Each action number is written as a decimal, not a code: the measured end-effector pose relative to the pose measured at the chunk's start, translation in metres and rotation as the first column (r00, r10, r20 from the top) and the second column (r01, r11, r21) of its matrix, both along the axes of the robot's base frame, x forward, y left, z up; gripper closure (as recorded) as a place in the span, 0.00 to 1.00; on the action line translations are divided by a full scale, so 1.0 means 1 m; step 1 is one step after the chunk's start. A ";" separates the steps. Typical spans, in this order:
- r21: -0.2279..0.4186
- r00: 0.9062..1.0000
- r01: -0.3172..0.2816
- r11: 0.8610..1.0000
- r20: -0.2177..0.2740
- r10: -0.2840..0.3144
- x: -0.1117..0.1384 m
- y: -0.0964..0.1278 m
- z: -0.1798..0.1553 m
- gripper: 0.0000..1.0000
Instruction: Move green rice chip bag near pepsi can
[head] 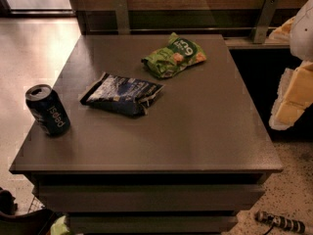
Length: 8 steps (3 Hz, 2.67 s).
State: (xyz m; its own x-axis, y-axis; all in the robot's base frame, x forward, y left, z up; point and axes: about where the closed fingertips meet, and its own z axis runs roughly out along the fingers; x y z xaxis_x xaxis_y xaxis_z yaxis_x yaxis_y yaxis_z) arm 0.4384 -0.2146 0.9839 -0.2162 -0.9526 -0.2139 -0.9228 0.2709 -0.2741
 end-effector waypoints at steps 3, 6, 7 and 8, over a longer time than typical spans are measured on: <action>0.122 0.992 0.110 0.986 0.047 -0.116 0.045 -0.008 0.001 0.00; 0.665 0.824 0.483 0.569 -0.126 -0.552 0.168 -0.004 -0.004 0.00; 0.748 0.751 0.531 0.399 -0.197 -0.630 0.196 0.001 0.000 0.00; 0.770 0.725 0.538 0.343 -0.214 -0.655 0.205 0.000 0.005 0.00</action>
Offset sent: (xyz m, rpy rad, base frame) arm 0.0419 -0.0125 -0.0045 0.0919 -0.0406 -0.0873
